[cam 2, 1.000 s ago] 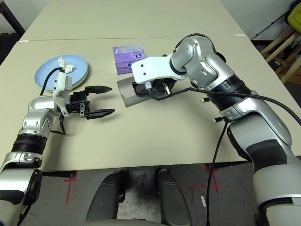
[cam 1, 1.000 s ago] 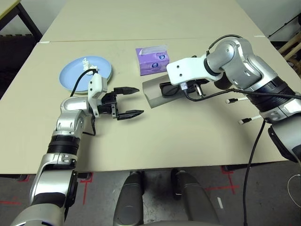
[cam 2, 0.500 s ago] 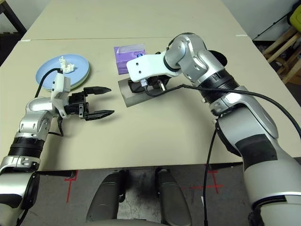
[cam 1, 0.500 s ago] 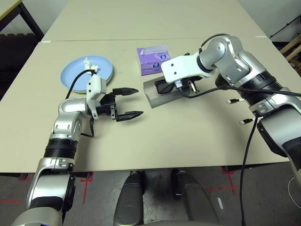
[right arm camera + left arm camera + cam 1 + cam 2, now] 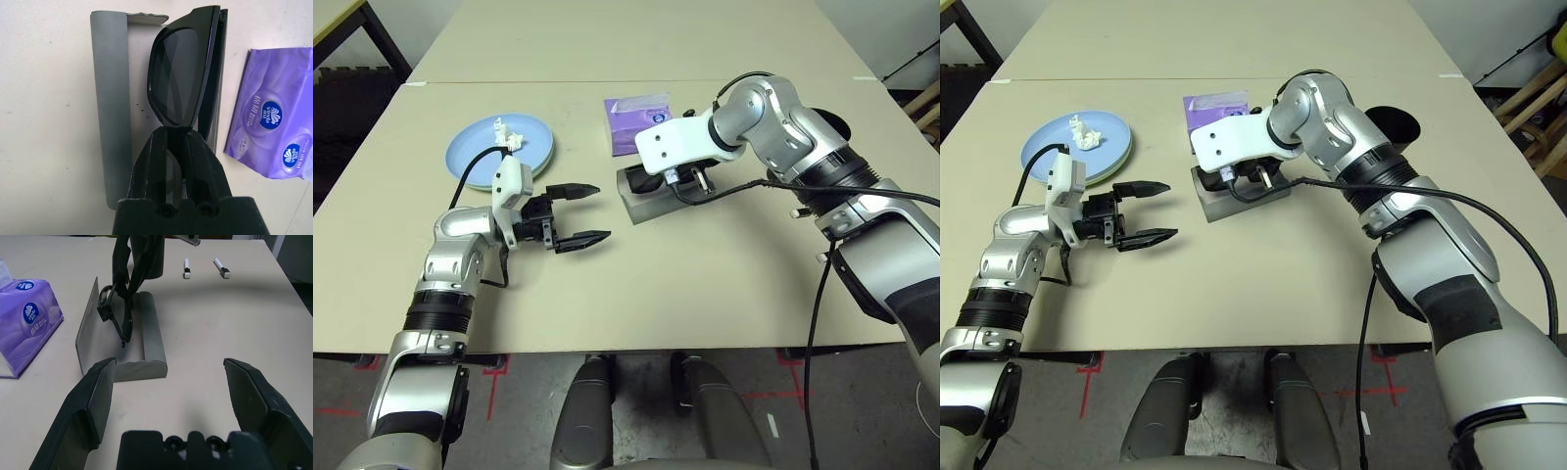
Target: Organize and tidy the items on the table.
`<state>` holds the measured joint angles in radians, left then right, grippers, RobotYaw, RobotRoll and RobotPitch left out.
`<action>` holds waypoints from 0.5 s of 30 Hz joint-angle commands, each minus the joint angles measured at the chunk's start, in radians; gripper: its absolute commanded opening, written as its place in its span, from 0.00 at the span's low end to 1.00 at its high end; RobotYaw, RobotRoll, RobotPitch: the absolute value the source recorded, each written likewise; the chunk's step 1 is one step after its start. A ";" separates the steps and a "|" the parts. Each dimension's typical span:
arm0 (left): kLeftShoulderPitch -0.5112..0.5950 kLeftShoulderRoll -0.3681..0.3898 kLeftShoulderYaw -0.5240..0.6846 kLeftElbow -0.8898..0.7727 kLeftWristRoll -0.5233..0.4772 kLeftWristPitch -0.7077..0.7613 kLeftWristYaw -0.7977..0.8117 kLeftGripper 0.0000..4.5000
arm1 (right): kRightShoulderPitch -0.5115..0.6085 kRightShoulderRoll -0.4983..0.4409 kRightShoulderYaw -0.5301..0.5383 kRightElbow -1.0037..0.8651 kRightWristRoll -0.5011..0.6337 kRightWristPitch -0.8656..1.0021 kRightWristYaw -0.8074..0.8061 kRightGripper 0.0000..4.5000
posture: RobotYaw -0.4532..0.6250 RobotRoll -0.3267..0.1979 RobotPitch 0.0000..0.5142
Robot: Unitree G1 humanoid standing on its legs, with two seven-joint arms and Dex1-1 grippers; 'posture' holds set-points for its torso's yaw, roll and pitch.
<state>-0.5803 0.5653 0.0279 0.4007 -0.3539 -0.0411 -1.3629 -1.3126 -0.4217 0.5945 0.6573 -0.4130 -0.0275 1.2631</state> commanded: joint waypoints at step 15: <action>0.020 0.014 -0.002 -0.034 -0.010 0.012 -0.003 1.00 | 0.050 0.003 -0.009 -0.040 -0.008 0.020 0.030 0.08 | 0.63 0.62 0.45</action>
<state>-0.5770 0.5679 0.0278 0.3860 -0.3576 -0.0345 -1.3600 -1.2743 -0.4164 0.5945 0.6439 -0.4190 -0.0148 1.2800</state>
